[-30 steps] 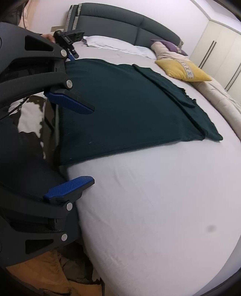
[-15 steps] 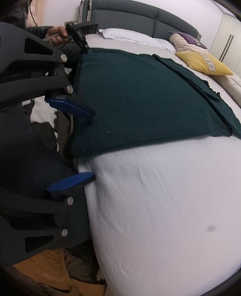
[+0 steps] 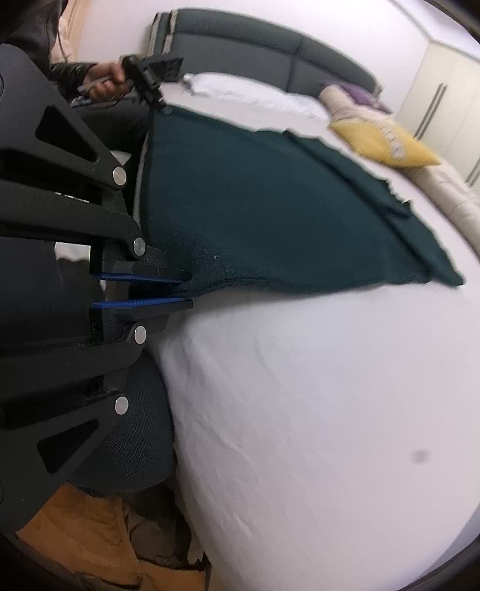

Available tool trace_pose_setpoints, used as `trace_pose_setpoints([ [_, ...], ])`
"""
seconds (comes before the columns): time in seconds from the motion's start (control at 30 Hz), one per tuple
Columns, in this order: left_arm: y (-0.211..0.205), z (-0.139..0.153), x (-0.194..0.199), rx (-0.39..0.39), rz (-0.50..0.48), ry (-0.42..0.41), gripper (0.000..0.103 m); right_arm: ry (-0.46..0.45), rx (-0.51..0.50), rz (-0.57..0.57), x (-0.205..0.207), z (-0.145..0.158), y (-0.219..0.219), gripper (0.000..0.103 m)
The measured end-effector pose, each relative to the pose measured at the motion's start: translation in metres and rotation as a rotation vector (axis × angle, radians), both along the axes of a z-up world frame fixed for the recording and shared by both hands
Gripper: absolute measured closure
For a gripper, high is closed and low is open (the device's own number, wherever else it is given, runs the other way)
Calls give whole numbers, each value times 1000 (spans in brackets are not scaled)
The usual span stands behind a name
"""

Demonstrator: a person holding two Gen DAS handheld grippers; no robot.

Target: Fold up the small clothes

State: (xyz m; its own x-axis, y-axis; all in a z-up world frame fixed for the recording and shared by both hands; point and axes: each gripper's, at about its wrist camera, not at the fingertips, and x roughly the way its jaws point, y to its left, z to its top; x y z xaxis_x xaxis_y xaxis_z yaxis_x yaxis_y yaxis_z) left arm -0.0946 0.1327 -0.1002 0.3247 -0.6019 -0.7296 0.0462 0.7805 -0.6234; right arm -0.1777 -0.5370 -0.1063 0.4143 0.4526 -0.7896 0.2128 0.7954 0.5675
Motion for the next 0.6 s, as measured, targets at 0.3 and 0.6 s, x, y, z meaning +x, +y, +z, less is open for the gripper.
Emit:
trace_pose_setpoints([
  [0.3, 5, 33, 12, -186, 23, -47, 96, -222, 185, -40, 17, 53, -7, 97],
  [0.6, 17, 72, 64, -418, 114, -120, 96, -395, 342, -167, 87, 93, -11, 97],
])
